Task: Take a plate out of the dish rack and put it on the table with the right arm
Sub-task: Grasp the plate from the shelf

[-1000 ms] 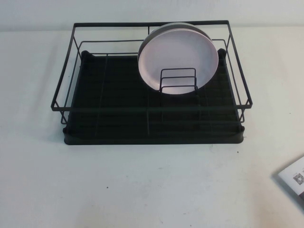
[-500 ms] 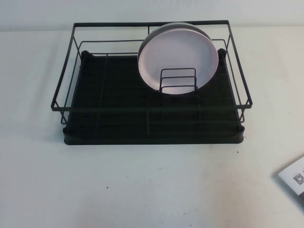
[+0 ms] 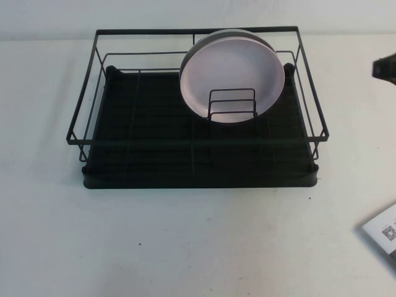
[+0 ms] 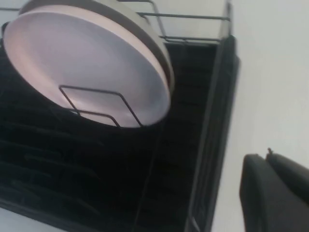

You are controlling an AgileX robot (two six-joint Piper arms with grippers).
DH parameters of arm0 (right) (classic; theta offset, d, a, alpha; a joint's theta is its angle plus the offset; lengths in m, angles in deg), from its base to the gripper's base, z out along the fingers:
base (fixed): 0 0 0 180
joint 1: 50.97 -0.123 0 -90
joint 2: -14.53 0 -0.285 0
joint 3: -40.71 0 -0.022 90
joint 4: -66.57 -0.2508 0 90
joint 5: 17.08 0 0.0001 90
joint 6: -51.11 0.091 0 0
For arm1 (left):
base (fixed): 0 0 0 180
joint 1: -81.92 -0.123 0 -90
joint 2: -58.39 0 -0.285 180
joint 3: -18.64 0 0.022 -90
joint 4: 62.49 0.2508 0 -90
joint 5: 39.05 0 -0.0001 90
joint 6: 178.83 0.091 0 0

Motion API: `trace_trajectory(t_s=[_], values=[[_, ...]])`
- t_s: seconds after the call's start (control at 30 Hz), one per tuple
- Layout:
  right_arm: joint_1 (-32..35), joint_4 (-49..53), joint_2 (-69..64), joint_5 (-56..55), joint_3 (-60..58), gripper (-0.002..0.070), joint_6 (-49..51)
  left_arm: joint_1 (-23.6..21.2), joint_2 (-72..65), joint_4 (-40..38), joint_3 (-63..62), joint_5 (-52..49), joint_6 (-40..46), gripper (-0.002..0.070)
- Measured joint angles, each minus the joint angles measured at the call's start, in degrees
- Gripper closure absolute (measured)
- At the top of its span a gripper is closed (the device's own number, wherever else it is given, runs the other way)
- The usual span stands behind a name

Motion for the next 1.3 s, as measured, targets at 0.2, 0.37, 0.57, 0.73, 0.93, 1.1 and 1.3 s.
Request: trace_trajectory(t_s=[0.2, 0.37, 0.57, 0.73, 0.93, 1.1, 1.3], values=[[-3.95, 0.00, -16.16, 6.76, 19.24, 0.0694, -7.67, 0.00, 0.00, 0.00, 0.00, 0.00, 0.00, 0.0679], [-5.86, 0.13, -26.54, 14.71, 34.21, 0.0677, -15.33, 0.00, 0.00, 0.00, 0.00, 0.00, 0.00, 0.0679], [-8.26, 0.03, -35.31, 22.79, 48.09, 0.0445, -24.42, 0.00, 0.00, 0.00, 0.00, 0.00, 0.00, 0.0679], [-10.25, 0.03, -39.73, 23.54, 54.12, 0.0347, -32.86, 0.00, 0.00, 0.00, 0.00, 0.00, 0.00, 0.0679], [-12.08, 0.24, -41.39, 23.66, 55.25, 0.0363, -38.22, 0.00, 0.00, 0.00, 0.00, 0.00, 0.00, 0.0679], [-12.66, 1.42, -42.53, 22.08, 55.51, 0.0372, -39.17, 0.00, 0.00, 0.00, 0.00, 0.00, 0.00, 0.0679], [-12.66, 2.11, -43.26, 20.27, 55.51, 0.0374, -39.37, 0.00, 0.00, 0.00, 0.00, 0.00, 0.00, 0.0679]])
